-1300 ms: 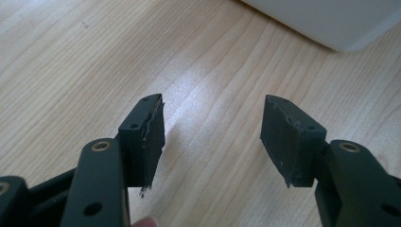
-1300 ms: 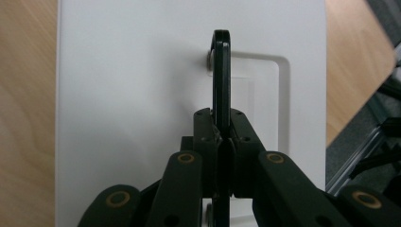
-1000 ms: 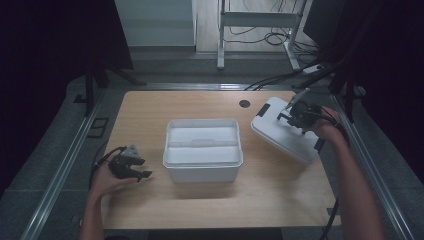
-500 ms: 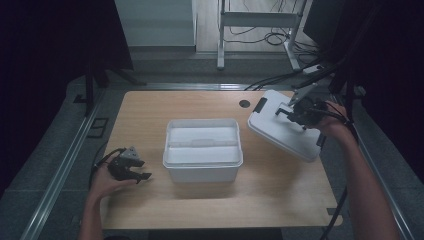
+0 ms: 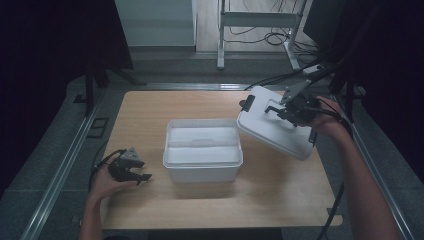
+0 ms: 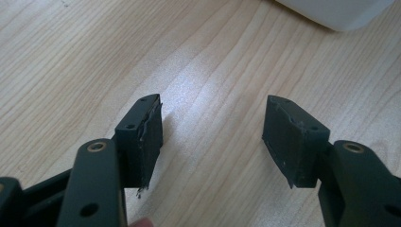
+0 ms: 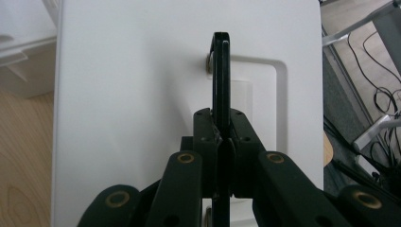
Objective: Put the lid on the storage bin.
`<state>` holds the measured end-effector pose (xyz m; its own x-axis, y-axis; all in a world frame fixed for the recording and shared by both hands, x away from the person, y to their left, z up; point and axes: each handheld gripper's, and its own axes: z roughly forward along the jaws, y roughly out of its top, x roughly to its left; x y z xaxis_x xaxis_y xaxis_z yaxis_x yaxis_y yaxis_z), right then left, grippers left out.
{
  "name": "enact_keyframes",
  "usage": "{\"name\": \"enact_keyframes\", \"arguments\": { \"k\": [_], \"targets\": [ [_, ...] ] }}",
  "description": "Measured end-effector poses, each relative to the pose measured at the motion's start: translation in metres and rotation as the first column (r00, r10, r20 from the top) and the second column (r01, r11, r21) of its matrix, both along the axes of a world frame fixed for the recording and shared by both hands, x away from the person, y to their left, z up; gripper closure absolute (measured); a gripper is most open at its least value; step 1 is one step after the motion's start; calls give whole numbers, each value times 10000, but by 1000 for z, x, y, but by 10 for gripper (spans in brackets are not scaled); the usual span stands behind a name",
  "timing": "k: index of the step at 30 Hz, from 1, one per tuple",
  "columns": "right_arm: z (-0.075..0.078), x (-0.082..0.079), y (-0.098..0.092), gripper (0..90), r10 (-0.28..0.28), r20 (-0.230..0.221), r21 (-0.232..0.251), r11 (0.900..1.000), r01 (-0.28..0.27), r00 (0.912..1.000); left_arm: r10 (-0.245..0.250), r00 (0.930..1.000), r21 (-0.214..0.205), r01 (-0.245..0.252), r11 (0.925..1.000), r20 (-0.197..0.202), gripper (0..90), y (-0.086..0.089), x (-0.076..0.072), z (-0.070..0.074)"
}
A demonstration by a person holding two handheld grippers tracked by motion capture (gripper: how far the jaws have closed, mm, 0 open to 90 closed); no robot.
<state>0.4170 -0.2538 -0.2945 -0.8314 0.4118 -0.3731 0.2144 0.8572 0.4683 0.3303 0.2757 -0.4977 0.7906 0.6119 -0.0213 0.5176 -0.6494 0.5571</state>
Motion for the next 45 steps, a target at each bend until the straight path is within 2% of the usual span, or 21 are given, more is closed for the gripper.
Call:
{"name": "enact_keyframes", "arguments": {
  "k": [7, 15, 21, 31, 36, 41, 45],
  "targets": [
    [6, -2, 19, 835, 563, 26, 119, 9983, -563, 9984, -56, 10000, 52, 56, 10000, -51, 387, -1, 0, -1],
    [13, -10, 55, 835, 1454, 26, 230, 9891, -1454, 9894, -101, 9999, 67, 101, 9999, -41, 386, -1, 0, -1],
    [14, -16, 86, 835, 2170, -27, 332, 9756, -2168, 9762, -108, 9999, 55, 109, 9999, -28, 386, -1, 0, -1],
    [4, -14, 134, 835, 3058, -352, 233, 9520, -3051, 9515, -202, 9998, 85, 203, 9998, -66, 385, -3, 0, -2],
    [3, -16, 152, 835, 3447, -460, 186, 9387, -3442, 9376, -239, 9997, 73, 239, 9997, -96, 385, -4, 1, -3],
    [0, -16, 166, 835, 3710, -595, 234, 9286, -3703, 9267, -258, 9996, 66, 259, 9996, -95, 384, -5, 1, -3],
    [-2, -17, 177, 835, 3869, -703, 57, 9218, -3875, 9194, -276, 9996, 94, 277, 9996, -111, 384, -5, 1, -3]
  ]
}}
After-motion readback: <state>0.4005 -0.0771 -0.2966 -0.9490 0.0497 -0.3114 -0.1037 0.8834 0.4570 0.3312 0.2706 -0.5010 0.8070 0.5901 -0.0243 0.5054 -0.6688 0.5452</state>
